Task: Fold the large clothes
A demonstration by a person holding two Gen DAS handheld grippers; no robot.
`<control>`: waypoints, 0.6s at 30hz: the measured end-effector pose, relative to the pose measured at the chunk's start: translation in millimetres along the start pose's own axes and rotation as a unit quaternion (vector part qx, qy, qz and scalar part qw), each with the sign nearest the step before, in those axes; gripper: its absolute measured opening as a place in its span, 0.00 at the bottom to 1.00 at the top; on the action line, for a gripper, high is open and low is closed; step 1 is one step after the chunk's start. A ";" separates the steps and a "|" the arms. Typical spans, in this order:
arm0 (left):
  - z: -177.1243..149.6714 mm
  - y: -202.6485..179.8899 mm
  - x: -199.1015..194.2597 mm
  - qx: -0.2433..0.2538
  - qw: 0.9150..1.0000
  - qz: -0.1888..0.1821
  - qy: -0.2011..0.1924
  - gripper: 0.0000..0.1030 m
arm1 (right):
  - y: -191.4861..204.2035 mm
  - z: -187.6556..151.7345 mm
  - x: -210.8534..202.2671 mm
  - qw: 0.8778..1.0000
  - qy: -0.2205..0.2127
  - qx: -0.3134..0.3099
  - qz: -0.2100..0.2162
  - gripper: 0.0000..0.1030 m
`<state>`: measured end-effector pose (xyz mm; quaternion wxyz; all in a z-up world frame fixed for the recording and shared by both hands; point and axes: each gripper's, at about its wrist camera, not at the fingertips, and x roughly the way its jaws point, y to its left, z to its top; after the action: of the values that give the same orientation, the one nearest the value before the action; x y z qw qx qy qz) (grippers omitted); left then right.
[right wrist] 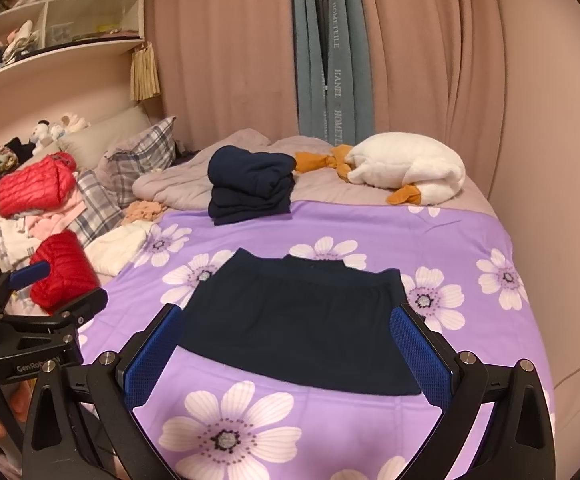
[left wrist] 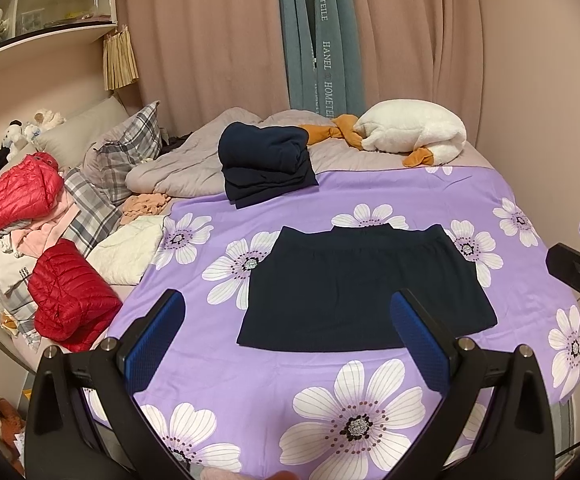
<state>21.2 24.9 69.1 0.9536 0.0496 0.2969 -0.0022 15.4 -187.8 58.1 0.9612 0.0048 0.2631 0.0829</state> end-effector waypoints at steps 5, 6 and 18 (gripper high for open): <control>0.4 1.2 0.0 0.000 1.000 -0.001 -0.001 1.00 | 3.9 0.5 1.0 1.000 0.001 -0.001 0.001 0.99; -0.1 0.6 0.0 0.000 1.000 0.000 -0.001 1.00 | 4.2 0.9 1.0 1.000 0.001 -0.001 0.001 0.99; 0.2 0.4 0.1 0.000 1.000 0.001 -0.002 1.00 | 4.4 2.2 1.8 1.000 0.002 -0.001 0.002 0.99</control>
<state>21.4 25.2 69.2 0.9543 0.0505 0.2945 -0.0012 17.3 -183.1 59.4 0.9606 0.0041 0.2645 0.0856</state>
